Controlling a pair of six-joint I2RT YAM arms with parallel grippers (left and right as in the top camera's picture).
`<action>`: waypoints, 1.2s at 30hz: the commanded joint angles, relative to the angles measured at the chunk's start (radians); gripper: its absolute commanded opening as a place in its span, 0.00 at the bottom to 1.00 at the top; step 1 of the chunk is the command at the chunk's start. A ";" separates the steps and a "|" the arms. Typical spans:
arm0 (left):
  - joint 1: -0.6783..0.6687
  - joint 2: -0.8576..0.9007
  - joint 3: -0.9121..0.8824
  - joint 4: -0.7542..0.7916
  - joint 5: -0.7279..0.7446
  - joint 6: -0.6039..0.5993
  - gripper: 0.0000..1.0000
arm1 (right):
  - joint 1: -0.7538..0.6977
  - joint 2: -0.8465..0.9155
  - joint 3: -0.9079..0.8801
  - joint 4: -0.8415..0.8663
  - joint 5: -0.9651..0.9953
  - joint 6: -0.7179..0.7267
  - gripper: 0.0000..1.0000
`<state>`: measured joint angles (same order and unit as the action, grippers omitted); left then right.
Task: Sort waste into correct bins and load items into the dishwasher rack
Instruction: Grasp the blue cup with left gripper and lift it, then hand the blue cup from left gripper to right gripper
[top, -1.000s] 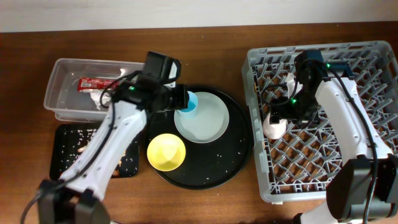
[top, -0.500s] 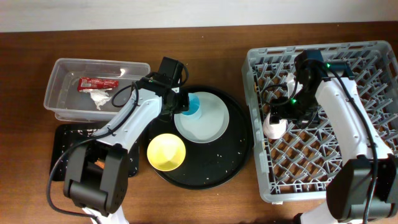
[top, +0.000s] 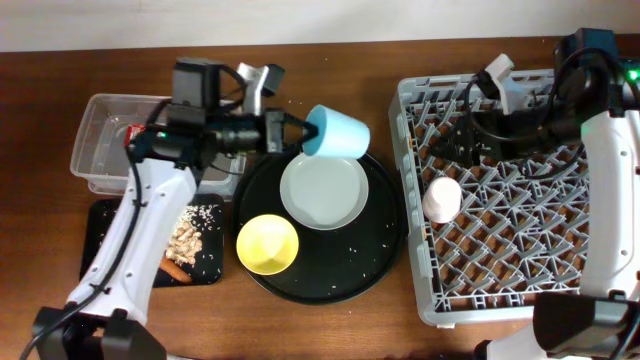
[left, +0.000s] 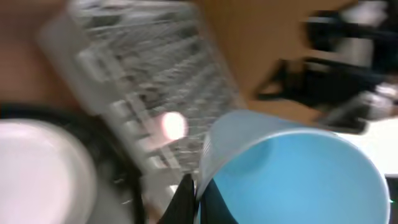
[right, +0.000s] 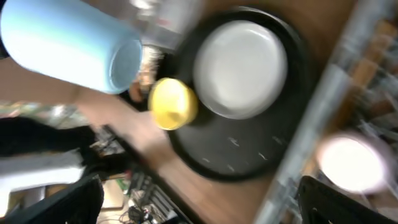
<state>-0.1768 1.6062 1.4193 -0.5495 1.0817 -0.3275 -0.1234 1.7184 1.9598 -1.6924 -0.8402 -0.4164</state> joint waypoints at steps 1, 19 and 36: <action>0.038 -0.002 0.010 0.077 0.451 0.030 0.00 | 0.071 -0.006 0.013 -0.006 -0.246 -0.170 0.98; 0.026 -0.002 0.008 0.111 0.437 0.031 0.00 | 0.357 -0.002 0.013 0.105 -0.457 -0.235 0.82; 0.026 -0.002 -0.005 0.107 0.437 0.031 0.00 | 0.411 0.011 0.013 0.229 -0.450 -0.233 0.60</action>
<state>-0.1471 1.6062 1.4193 -0.4397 1.5551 -0.3099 0.2649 1.7348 1.9598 -1.4868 -1.2346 -0.6281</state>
